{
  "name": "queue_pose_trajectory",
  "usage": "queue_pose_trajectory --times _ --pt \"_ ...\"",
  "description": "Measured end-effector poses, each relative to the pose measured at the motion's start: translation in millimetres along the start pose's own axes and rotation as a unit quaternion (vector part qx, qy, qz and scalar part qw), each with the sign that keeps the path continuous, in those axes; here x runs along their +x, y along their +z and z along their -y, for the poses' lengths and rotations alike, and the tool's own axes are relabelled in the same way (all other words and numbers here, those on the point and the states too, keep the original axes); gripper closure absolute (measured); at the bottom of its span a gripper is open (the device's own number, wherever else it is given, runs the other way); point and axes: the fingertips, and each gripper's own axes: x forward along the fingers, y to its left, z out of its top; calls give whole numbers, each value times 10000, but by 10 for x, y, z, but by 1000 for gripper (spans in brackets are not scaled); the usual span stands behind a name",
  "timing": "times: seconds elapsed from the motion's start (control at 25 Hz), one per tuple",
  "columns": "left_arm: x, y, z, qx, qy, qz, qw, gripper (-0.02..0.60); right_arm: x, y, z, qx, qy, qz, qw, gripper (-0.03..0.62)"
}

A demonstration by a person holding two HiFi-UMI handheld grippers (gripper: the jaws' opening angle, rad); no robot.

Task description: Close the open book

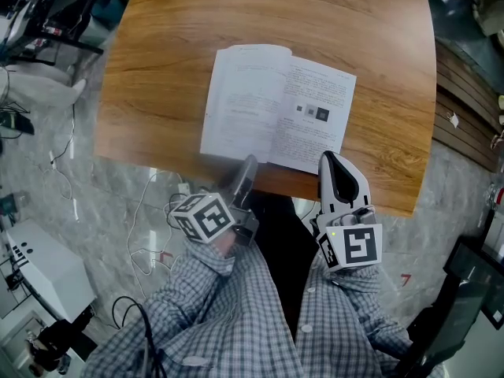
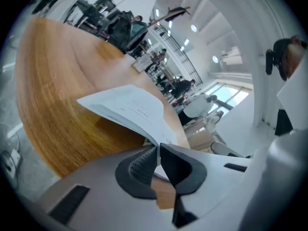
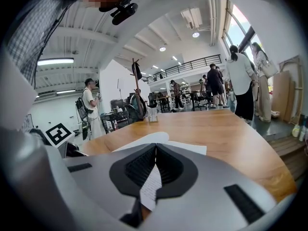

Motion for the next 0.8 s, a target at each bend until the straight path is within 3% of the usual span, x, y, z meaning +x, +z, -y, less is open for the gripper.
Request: queue_pose_trajectory --times 0.2,0.4,0.8 --pt "17 -46 103 1310 293 -590 9892 552 -37 58 43 -46 -81 47 9999 574" --pt "75 -142 235 2602 388 -1088 9586 554 -94 119 161 -82 -245 130 9996 574" --pt "161 -262 340 3810 550 -1601 9090 553 -237 146 354 -70 -536 177 9984 574"
